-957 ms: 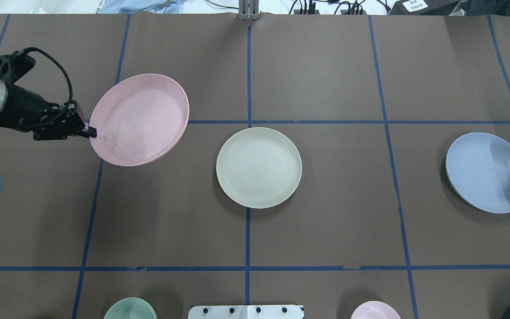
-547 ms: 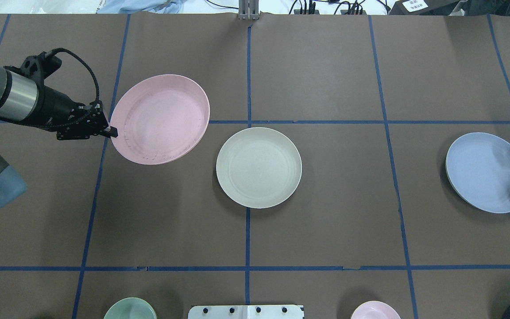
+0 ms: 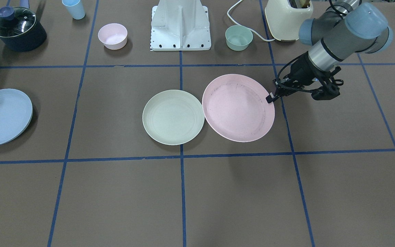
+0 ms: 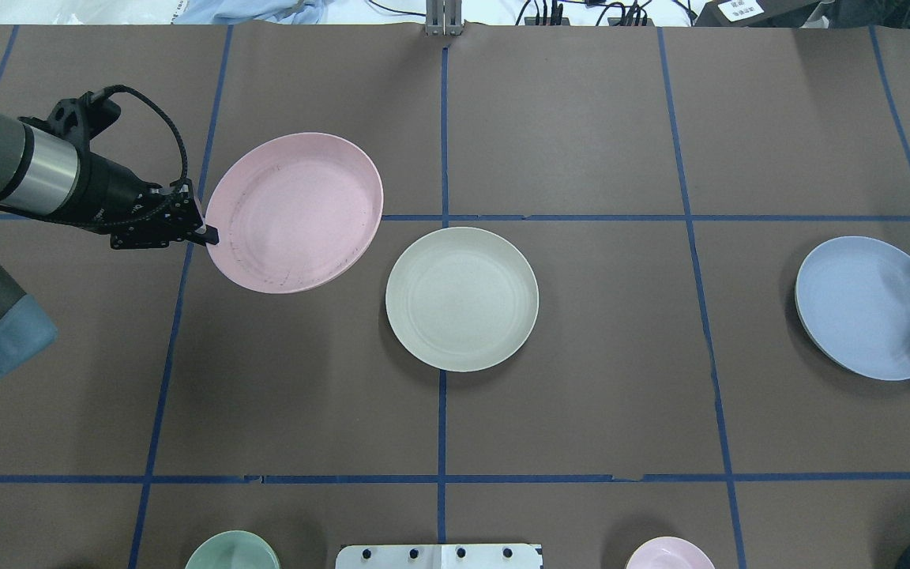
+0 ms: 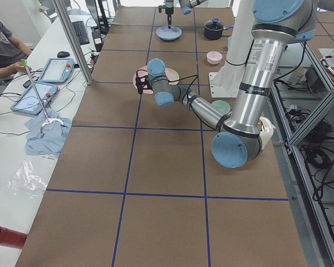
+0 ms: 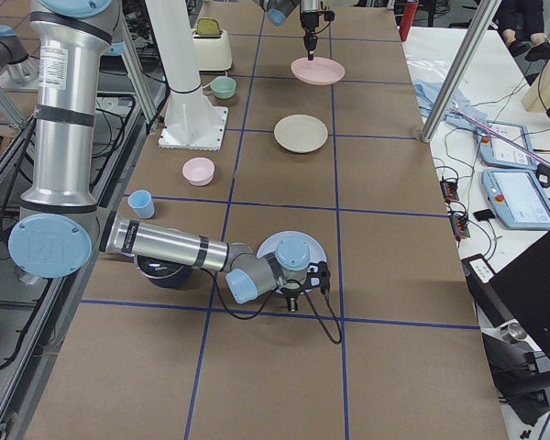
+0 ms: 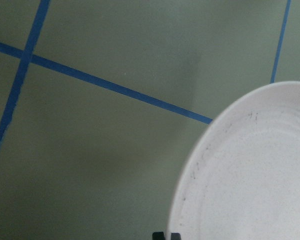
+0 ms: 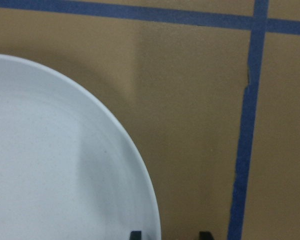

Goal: Stack three plates with pink and blue
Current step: 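Lift the pink plate with the left gripper toward the cream plate, then lower the pink plate onto the cream plate and open the left gripper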

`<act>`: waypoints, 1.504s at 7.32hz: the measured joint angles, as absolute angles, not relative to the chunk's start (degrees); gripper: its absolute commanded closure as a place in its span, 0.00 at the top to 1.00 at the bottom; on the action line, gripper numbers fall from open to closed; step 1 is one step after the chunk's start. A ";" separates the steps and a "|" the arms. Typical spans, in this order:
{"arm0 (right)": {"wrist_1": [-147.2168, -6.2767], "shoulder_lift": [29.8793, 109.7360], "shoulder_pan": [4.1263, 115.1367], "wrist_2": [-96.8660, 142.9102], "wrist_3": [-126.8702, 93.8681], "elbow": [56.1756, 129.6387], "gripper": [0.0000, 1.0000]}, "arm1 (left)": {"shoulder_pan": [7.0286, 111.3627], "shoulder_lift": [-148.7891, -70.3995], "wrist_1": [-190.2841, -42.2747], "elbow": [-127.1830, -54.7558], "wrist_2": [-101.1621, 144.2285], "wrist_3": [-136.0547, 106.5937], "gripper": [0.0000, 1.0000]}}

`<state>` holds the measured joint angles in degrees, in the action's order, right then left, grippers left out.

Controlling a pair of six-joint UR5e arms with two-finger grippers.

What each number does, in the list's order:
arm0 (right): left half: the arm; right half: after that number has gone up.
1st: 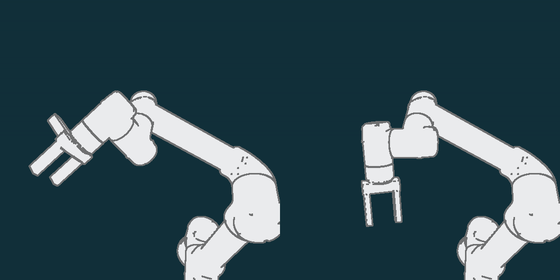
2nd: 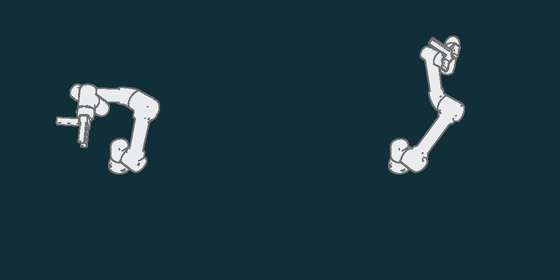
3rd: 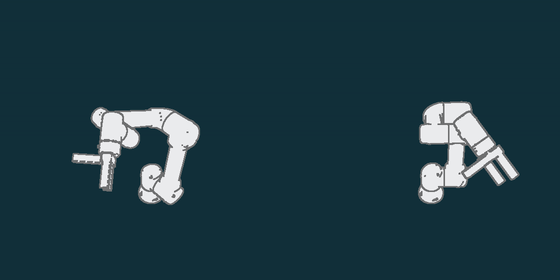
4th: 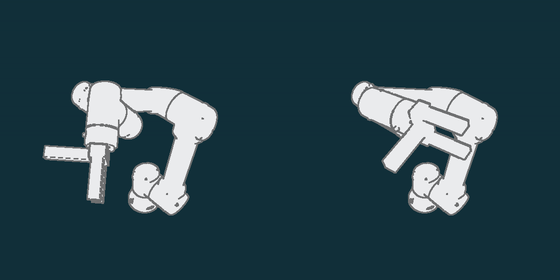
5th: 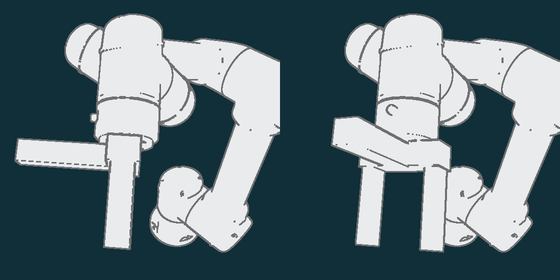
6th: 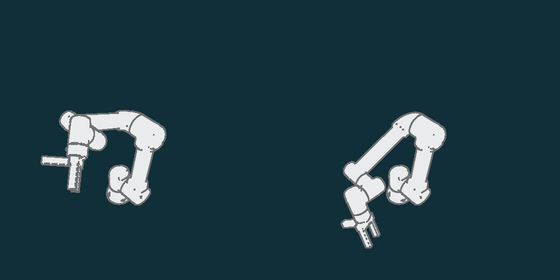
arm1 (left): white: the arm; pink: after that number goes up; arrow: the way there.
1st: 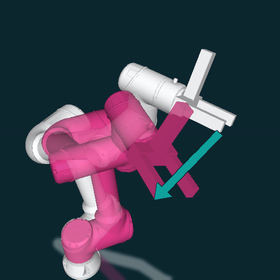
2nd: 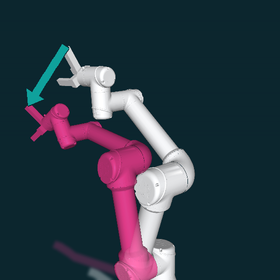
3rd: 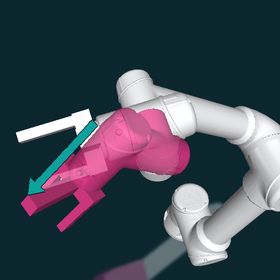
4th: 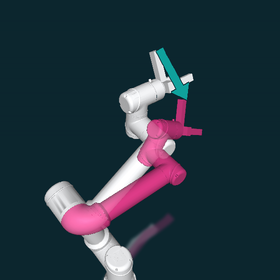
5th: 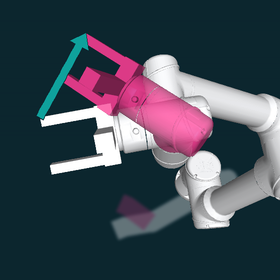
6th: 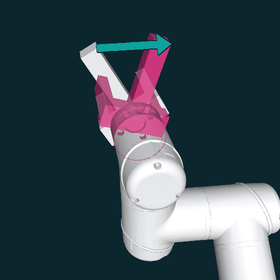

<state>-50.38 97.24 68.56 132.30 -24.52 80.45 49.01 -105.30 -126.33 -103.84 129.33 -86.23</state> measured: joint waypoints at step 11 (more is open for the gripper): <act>-50.34 95.95 76.14 153.13 -28.92 89.71 0.00 | 30.14 -121.30 -121.19 -93.80 111.50 -99.21 0.00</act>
<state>-50.34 95.95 76.14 153.13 -28.92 89.71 30.14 -121.30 -121.19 -93.80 111.50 -99.21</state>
